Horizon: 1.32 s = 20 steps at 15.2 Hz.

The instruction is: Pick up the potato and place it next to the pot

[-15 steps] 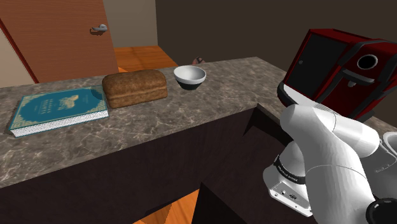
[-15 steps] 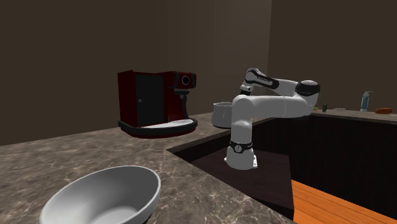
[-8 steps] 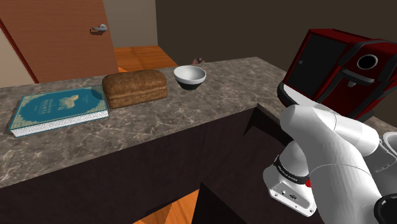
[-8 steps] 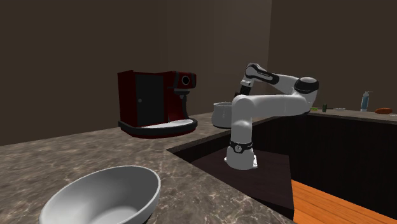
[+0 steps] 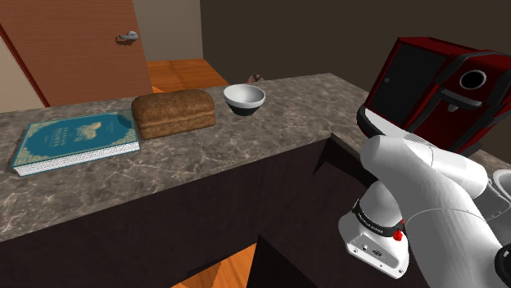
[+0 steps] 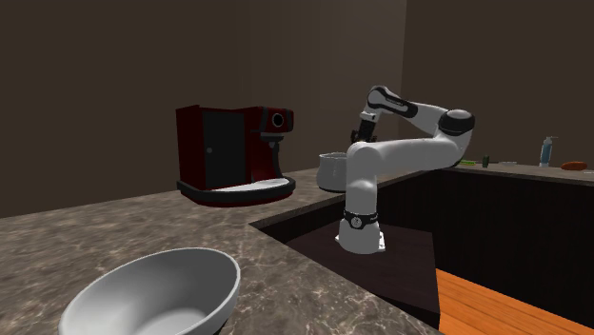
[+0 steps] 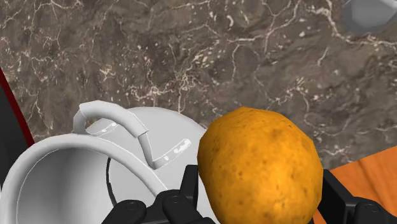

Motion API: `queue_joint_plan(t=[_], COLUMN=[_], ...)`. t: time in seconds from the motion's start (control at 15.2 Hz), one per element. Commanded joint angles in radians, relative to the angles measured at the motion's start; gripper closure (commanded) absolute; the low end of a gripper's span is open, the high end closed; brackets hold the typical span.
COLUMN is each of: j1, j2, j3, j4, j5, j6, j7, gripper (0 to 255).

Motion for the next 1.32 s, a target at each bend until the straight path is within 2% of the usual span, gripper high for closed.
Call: queue_joint_plan(t=[0.0,1.06,1.25], j1=[0.007,0.077,0.106], j2=[0.013,0.134,0.147], j3=[0.018,0.128,0.135], j4=[0.019,0.202,0.151], j5=[0.017,0.127,0.148], j6=[-0.014,-0.111,-0.070], j7=[0.000,0.000,0.075], gripper=[255,255,255])
